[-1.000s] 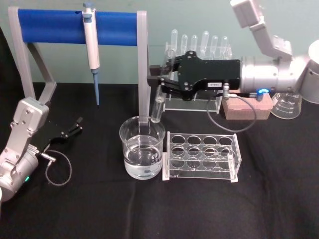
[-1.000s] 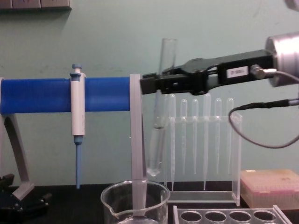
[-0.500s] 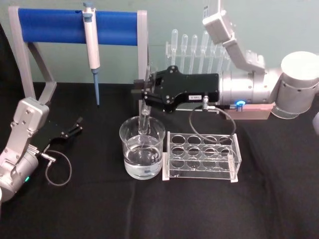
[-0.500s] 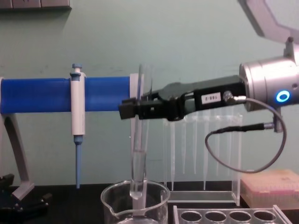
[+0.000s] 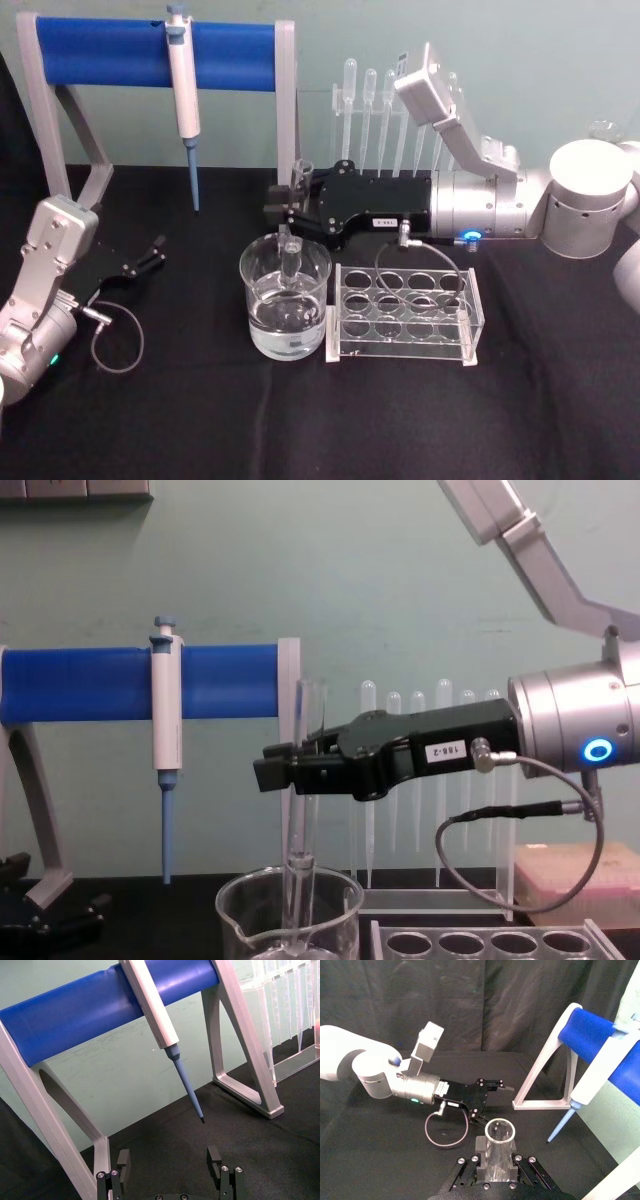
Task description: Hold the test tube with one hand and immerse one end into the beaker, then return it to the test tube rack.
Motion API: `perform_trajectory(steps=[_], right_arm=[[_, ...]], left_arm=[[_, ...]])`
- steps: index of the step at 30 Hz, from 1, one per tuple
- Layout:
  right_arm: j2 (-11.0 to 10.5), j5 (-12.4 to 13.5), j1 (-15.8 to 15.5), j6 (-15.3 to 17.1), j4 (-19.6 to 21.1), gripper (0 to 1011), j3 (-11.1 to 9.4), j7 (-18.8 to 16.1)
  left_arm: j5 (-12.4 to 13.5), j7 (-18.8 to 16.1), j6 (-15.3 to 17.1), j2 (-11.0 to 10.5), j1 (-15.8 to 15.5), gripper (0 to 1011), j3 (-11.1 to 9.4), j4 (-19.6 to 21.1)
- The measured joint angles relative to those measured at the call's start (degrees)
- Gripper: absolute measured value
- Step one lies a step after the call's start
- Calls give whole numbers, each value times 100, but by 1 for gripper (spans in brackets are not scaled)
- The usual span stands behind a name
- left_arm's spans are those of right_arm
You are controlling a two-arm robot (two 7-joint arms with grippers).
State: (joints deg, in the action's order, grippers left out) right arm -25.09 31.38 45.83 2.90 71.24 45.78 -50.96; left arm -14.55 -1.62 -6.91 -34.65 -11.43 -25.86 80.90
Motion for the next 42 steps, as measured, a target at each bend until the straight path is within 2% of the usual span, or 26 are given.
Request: perform_trajectory(steps=[7,20,42], right_arm=[[97,-223,-50,-174,-159,222,44,5],[220,-437,-209,-315,-336,223,37,19],[224,-673,-390,-382,-296,223,-55,54]], left_arm=[[0,0,0,0,0,1000,0,0],[0,0,0,0,0,1000,0,0],[0,0,0,0,0,1000,0,0]])
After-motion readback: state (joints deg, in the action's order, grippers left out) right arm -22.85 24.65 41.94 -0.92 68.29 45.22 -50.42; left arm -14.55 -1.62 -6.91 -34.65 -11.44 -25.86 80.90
